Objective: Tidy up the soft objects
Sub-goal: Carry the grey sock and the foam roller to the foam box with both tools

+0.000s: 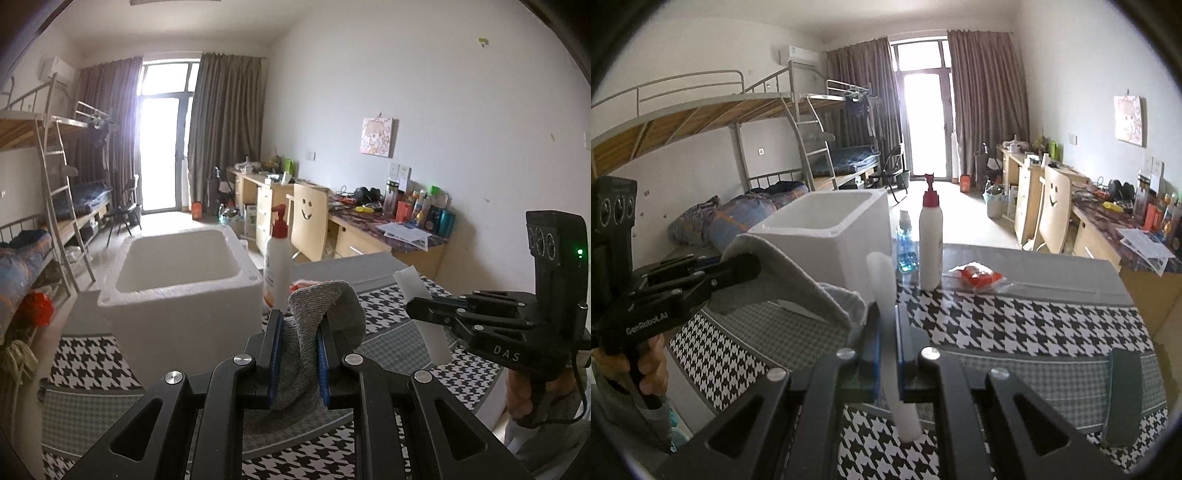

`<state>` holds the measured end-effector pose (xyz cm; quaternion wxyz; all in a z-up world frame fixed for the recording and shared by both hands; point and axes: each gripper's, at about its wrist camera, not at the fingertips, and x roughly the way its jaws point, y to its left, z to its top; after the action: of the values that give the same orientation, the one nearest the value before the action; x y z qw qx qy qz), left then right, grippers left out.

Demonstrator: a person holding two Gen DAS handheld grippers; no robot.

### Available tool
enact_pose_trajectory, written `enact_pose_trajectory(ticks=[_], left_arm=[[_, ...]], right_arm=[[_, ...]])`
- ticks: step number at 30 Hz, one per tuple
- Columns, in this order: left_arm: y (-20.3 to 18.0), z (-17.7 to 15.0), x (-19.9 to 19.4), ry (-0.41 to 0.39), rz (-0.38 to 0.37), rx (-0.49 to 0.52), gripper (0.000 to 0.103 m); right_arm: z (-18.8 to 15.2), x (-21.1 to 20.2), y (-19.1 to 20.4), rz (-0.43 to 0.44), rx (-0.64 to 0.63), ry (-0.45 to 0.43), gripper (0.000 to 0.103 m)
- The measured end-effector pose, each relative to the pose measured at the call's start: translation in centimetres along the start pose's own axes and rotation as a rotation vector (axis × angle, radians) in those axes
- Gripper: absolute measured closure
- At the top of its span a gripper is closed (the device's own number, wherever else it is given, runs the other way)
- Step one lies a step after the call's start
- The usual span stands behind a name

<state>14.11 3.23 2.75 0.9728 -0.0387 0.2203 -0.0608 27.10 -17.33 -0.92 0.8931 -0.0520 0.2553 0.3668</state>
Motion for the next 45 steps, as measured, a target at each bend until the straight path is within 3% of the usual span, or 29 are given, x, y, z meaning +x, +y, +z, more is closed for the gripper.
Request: enact_pose_trajectory(ticks=[27, 45], left_arm=[[0.7, 4.6, -0.9, -0.094, 0.056, 0.047, 0.085], [2.9, 7.5, -0.1, -0.135, 0.166, 0.032, 0.085]], right_arm=[[4.7, -0.2, 2.1, -0.039, -0.028, -0.058, 0.094], [7.6, 1.2, 2.8, -0.001, -0.037, -0.061, 0.094]])
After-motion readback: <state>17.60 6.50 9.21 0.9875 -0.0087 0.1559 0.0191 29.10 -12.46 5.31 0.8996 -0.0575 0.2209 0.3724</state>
